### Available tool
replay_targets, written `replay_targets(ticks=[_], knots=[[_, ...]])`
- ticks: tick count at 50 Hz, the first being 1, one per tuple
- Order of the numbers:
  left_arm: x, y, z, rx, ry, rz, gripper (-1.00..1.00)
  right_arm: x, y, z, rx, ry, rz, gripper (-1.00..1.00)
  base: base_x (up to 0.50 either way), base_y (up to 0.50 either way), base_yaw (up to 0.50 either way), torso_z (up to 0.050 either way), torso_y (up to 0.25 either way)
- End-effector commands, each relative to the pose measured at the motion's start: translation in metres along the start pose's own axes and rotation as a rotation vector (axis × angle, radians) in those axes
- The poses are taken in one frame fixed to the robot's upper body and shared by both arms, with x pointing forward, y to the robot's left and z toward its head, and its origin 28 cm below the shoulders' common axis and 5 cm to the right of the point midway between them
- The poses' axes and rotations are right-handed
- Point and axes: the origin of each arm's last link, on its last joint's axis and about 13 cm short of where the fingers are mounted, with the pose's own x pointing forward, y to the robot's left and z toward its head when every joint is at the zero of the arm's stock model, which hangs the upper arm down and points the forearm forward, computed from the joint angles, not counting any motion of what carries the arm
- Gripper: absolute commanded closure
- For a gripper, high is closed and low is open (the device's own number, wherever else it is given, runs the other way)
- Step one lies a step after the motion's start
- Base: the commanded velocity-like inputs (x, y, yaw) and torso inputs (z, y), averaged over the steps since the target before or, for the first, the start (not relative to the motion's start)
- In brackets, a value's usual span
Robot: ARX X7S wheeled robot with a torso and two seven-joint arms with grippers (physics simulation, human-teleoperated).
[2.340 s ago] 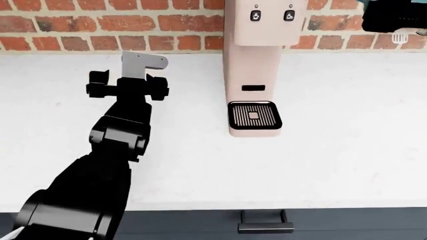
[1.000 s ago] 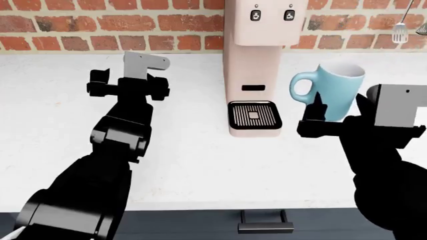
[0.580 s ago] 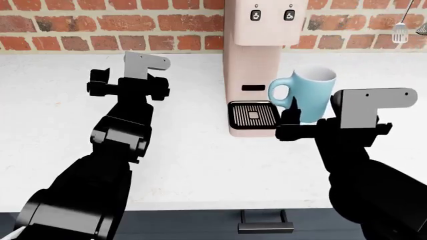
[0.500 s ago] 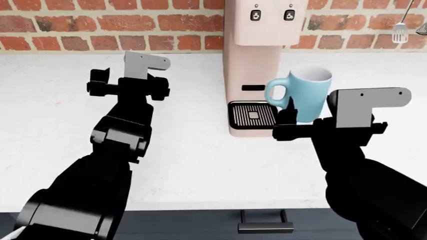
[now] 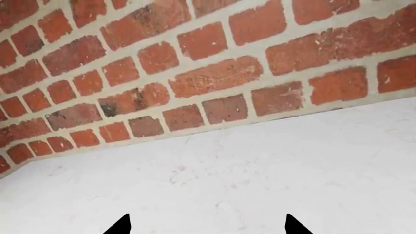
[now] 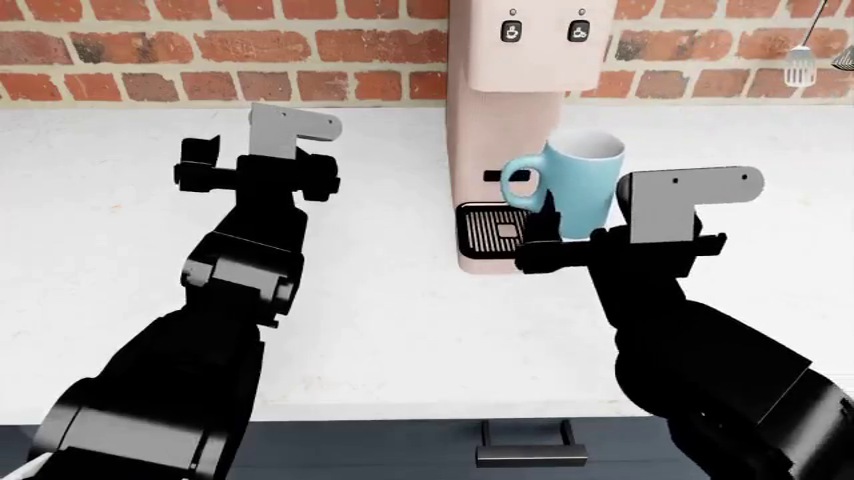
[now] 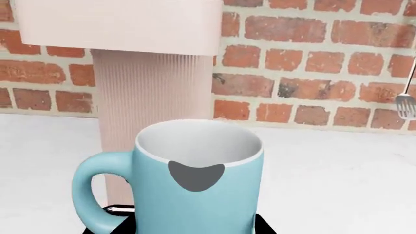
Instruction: Pick the mug from the cabinet, place it under the coffee machine dispenser, and press the start button.
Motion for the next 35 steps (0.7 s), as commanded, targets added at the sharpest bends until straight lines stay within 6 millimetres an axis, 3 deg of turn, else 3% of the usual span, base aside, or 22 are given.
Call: replay_targets(ticks=[1, 35], knots=[[0.0, 0.0, 0.0, 0.005, -0.003, 0.002, -1.0, 0.01, 0.004, -0.003, -0.008, -0.006, 0.012, 1.0, 0.0, 0.0, 0.0, 0.0, 0.0], [0.0, -0.001, 0.0, 0.02, -0.012, 0.002, -1.0, 0.044, 0.025, -0.015, -0.032, 0.017, 0.05, 1.0, 0.0, 0.0, 0.0, 0.0, 0.0]])
